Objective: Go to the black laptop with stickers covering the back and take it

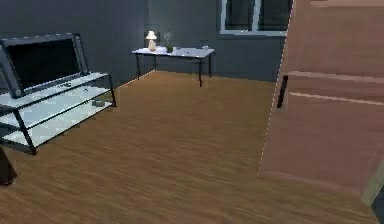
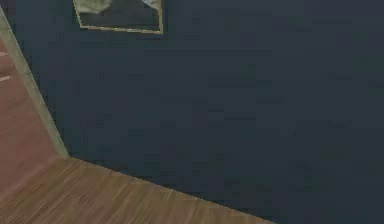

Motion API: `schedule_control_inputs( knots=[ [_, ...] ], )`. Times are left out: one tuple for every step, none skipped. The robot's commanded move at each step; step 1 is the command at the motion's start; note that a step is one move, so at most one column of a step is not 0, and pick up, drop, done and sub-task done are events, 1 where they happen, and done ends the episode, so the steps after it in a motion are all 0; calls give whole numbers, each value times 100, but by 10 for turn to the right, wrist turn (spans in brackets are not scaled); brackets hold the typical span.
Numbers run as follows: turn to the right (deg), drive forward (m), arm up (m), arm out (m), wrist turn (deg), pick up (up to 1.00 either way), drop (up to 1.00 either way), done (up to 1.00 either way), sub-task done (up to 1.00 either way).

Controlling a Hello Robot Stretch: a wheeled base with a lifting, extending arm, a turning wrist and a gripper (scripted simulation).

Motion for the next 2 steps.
schedule_control_inputs(
  knots=[
    [0,100,0,0,0,0,0,0,0],
    [0,35,0,0,0,0,0,0,0]
  ],
)
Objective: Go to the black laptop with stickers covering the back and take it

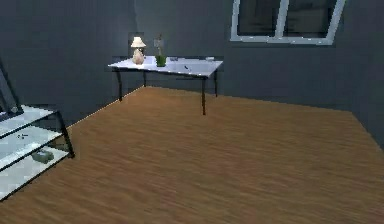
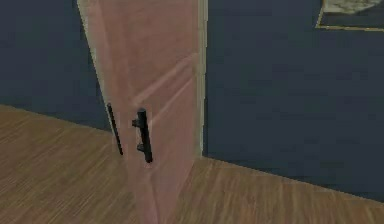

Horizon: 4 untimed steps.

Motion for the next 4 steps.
schedule_control_inputs(
  knots=[
    [180,0,0,0,0,0,0,0,0],
    [0,65,0,0,0,0,0,0,0],
    [450,0,0,0,0,0,0,0,0],
    [180,0,0,0,0,0,0,0,0]
  ],
)
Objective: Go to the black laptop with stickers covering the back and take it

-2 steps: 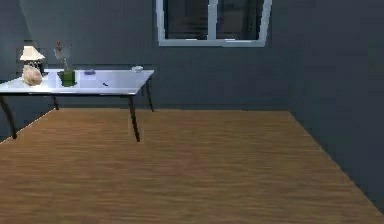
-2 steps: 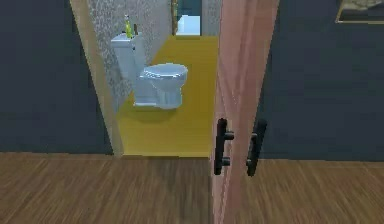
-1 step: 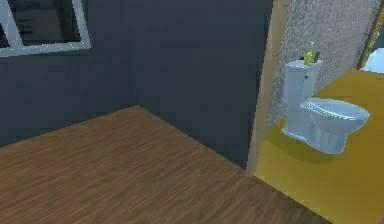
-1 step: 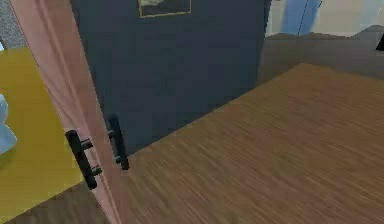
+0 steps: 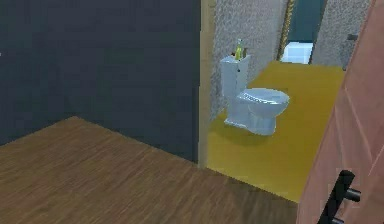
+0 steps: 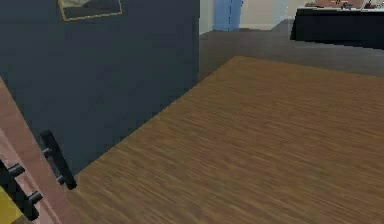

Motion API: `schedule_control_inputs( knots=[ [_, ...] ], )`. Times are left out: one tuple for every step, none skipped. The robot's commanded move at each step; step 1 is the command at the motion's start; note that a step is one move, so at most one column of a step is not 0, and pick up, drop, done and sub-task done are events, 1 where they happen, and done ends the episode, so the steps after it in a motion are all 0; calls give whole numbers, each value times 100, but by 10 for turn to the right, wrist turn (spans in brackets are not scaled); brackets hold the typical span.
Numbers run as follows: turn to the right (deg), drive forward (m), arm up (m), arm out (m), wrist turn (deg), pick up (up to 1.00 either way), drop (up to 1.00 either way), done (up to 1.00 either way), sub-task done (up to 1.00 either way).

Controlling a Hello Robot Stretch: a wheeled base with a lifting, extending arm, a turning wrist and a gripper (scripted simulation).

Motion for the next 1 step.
schedule_control_inputs(
  knots=[
    [30,0,0,0,0,0,0,0,0]
  ],
)
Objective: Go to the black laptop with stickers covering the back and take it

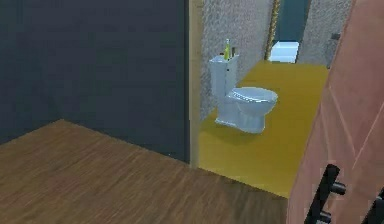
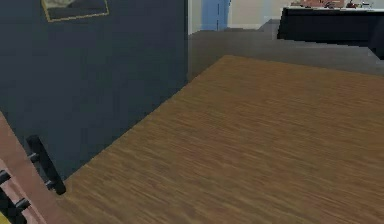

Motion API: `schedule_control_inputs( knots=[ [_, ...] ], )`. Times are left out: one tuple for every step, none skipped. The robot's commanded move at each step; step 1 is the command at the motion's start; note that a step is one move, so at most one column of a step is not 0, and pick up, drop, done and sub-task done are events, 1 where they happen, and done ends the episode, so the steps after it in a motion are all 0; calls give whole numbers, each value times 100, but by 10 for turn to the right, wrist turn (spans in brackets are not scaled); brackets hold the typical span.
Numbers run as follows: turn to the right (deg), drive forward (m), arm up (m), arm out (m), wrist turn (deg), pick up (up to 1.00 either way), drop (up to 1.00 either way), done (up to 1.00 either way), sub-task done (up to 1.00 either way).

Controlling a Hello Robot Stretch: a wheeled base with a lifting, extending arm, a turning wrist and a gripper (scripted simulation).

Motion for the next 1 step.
schedule_control_inputs(
  knots=[
    [0,55,0,0,0,0,0,0,0]
  ],
)
